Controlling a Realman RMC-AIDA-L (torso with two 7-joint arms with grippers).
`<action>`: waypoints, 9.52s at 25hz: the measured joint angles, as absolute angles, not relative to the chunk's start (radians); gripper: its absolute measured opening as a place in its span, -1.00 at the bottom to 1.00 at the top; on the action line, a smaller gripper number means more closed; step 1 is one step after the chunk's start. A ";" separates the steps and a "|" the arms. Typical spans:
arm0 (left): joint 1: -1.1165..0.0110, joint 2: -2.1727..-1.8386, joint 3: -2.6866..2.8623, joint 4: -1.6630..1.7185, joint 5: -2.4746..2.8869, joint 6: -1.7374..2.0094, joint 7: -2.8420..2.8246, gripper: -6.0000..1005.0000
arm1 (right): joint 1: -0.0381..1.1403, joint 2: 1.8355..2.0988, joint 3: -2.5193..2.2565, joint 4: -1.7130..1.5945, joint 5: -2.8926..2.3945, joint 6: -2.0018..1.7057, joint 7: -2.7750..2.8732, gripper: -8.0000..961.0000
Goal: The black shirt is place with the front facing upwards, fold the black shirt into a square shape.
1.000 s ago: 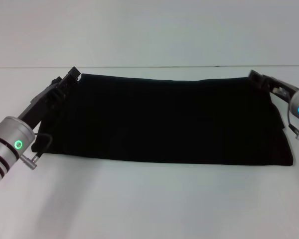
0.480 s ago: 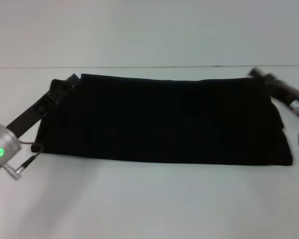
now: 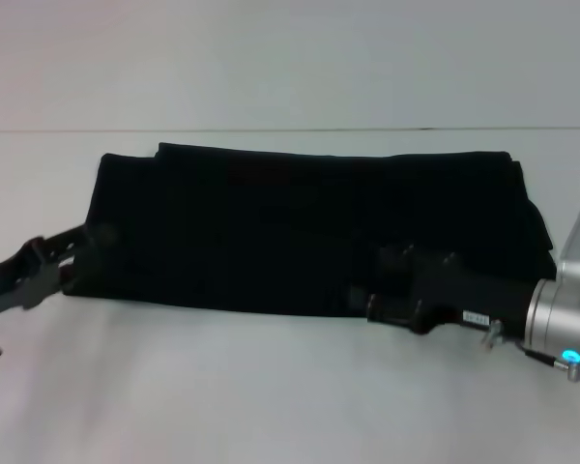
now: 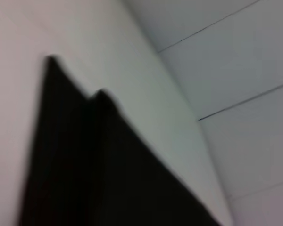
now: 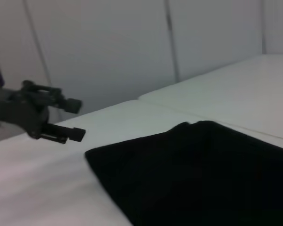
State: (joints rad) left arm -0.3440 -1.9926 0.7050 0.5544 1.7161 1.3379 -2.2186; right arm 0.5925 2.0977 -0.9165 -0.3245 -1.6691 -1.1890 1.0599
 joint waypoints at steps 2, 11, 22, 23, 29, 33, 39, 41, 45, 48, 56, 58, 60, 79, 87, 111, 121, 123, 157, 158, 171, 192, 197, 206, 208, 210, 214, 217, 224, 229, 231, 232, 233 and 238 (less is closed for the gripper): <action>-0.334 -1.985 0.682 0.576 1.787 1.343 -2.292 0.36 | 0.590 2.099 -0.928 -0.316 -1.670 -1.197 1.020 0.63; -0.364 -1.970 0.605 0.557 1.950 1.301 -2.417 0.36 | 0.589 2.100 -0.956 -0.297 -1.671 -1.199 0.971 0.92; -0.402 -1.968 0.597 0.501 1.980 1.171 -2.469 0.36 | 0.588 2.100 -0.959 -0.293 -1.672 -1.198 0.970 0.91; -0.404 -1.968 0.598 0.501 1.980 1.162 -2.472 0.36 | 0.587 2.100 -0.959 -0.292 -1.671 -1.199 0.970 0.91; -0.423 -1.968 0.603 0.487 1.994 1.124 -2.474 0.36 | 0.591 2.100 -0.959 -0.283 -1.667 -1.195 0.971 0.90; -0.430 -1.968 0.603 0.478 2.000 1.106 -2.472 0.36 | 0.591 2.100 -0.959 -0.283 -1.666 -1.193 0.975 0.90; -0.447 -1.968 0.602 0.467 2.014 1.089 -2.471 0.36 | 0.592 2.100 -0.959 -0.283 -1.666 -1.195 0.978 0.90; -0.454 -1.968 0.602 0.464 2.016 1.086 -2.469 0.36 | 0.592 2.100 -0.959 -0.283 -1.666 -1.195 0.978 0.90; -0.470 -1.970 0.609 0.463 2.021 1.080 -2.465 0.36 | 0.591 2.100 -0.959 -0.282 -1.666 -1.197 0.980 0.90; -0.479 -1.971 0.626 0.463 2.022 1.066 -2.464 0.36 | 0.590 2.100 -0.959 -0.277 -1.666 -1.198 0.981 0.90; -0.496 -1.977 0.686 0.483 2.024 1.063 -2.461 0.29 | 0.587 2.100 -0.955 -0.271 -1.666 -1.200 0.982 0.90; -0.496 -1.982 0.703 0.497 2.024 1.056 -2.458 0.25 | 0.587 2.100 -0.954 -0.270 -1.666 -1.201 0.983 0.90; -0.495 -1.989 0.708 0.510 2.024 1.051 -2.448 0.07 | 0.587 2.100 -0.954 -0.270 -1.666 -1.202 0.983 0.90; -0.473 -2.005 0.639 0.533 2.011 1.050 -2.372 -0.87 | 0.583 2.100 -0.949 -0.265 -1.666 -1.210 0.983 0.90; -0.427 -1.946 0.529 0.541 2.017 1.059 -2.339 -0.87 | 0.582 2.097 -0.924 -0.269 -1.664 -1.211 0.984 0.90; -0.676 -1.937 0.405 0.602 1.953 1.360 -2.361 -0.87 | 0.478 2.088 -0.802 -0.282 -1.663 -1.211 1.000 0.89; -0.794 -2.144 0.656 0.572 1.951 1.331 -2.278 -0.87 | 0.434 2.086 -0.772 -0.282 -1.666 -1.249 1.000 0.89; -0.774 -2.168 0.691 0.502 1.932 1.314 -2.240 -0.87 | 0.430 2.085 -0.772 -0.282 -1.669 -1.247 1.000 0.89; -0.763 -2.167 0.718 0.264 1.839 1.310 -2.028 -0.84 | 0.720 2.101 -0.711 -0.203 -1.598 -0.905 0.995 0.89; -0.763 -2.167 0.719 0.266 1.839 1.314 -2.028 -0.84 | 0.730 2.101 -0.709 -0.202 -1.597 -0.893 0.995 0.89; -0.759 -2.172 0.794 0.264 1.848 1.373 -2.008 -0.82 | 0.750 2.098 -0.698 -0.214 -1.476 -0.840 0.991 0.89; -0.762 -2.176 0.828 0.149 1.823 1.285 -1.956 -0.79 | 0.552 2.093 -0.585 -0.238 -1.238 -0.867 0.983 0.89; -0.752 -2.176 0.827 0.126 1.811 1.285 -1.928 -0.78 | 0.547 2.097 -0.575 -0.232 -1.234 -0.880 0.983 0.89; -0.649 -2.168 0.817 0.203 1.732 1.506 -1.886 -0.05 | 0.534 2.096 -0.593 -0.219 -1.251 -1.015 0.983 0.89; -0.625 -2.163 0.817 0.241 1.731 1.571 -1.891 0.12 | 0.525 2.095 -0.610 -0.219 -1.256 -1.063 0.983 0.89; -0.601 -2.153 0.816 0.275 1.729 1.619 -1.895 0.28 | 0.515 2.093 -0.651 -0.219 -1.256 -1.124 0.983 0.89; -0.552 -2.126 0.792 0.340 1.717 1.625 -1.887 0.55 | 0.517 2.093 -0.833 -0.225 -1.257 -1.194 0.976 0.89; -0.526 -2.112 0.745 0.371 1.714 1.583 -1.869 0.66 | 0.539 2.098 -0.977 -0.226 -1.258 -1.214 0.942 0.89; -0.506 -2.088 0.682 0.378 1.712 1.497 -1.857 0.69 | 0.587 2.103 -1.130 -0.186 -1.258 -1.128 0.917 0.89; -0.503 -2.087 0.667 0.382 1.711 1.466 -1.855 0.69 | 0.556 2.102 -1.137 -0.164 -1.258 -1.110 0.868 0.89; -0.504 -2.087 0.662 0.382 1.710 1.457 -1.855 0.69 | 0.542 2.102 -1.138 -0.161 -1.258 -1.088 0.856 0.89; -0.506 -2.087 0.659 0.382 1.710 1.452 -1.855 0.69 | 0.538 2.101 -1.138 -0.158 -1.258 -1.076 0.855 0.89; -0.507 -2.087 0.659 0.382 1.710 1.449 -1.855 0.69 | 0.534 2.101 -1.137 -0.156 -1.258 -1.066 0.855 0.89; -0.511 -2.082 0.657 0.384 1.709 1.429 -1.858 0.69 | 0.517 2.099 -1.126 -0.155 -1.251 -1.030 0.854 0.89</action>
State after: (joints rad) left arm -0.5111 -2.0815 0.6568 0.3841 1.7091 1.4293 -1.8577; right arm 0.5172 2.0989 -1.1256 -0.1552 -1.2506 -1.0297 0.8545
